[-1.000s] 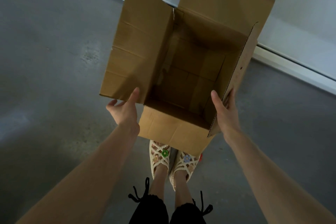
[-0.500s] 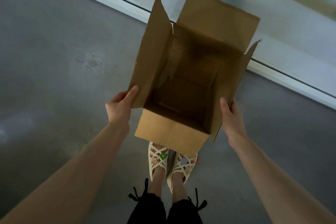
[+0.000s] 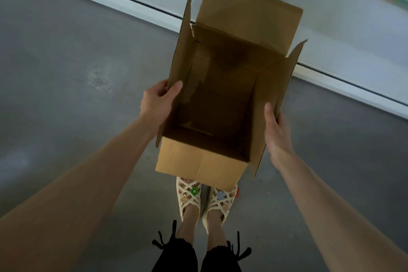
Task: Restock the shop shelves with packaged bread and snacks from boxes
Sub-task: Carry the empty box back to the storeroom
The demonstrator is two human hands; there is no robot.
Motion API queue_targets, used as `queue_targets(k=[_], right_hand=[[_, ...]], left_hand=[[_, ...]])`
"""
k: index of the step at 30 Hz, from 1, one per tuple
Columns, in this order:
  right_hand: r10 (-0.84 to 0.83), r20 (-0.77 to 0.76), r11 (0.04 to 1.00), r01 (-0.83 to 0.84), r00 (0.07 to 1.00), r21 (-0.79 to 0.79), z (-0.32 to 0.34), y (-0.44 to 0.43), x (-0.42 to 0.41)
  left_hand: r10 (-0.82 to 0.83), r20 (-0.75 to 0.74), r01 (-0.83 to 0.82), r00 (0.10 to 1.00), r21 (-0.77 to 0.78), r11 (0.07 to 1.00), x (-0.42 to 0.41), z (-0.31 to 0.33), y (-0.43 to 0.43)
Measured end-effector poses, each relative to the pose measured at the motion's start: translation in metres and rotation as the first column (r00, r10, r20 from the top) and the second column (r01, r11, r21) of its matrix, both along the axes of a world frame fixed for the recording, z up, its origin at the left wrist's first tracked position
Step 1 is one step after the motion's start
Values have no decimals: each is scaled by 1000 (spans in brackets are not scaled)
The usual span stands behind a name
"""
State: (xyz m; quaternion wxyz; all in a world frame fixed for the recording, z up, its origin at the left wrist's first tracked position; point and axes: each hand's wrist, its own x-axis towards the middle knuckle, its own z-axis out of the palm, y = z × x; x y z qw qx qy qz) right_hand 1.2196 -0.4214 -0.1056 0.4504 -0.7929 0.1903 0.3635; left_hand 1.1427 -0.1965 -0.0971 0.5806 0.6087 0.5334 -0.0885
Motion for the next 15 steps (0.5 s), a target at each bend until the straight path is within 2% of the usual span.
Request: queue_targets(k=[10,15], right_hand=[[-46,14,999,46,999,-3,-4,1,5],[-32,29,998,34,999,-60,-1,-8,6]], left_hand=[[-48,-48,52,998,73,996,16,0,-15],[-71,-15,72,997,113,991,11,-5,-17]])
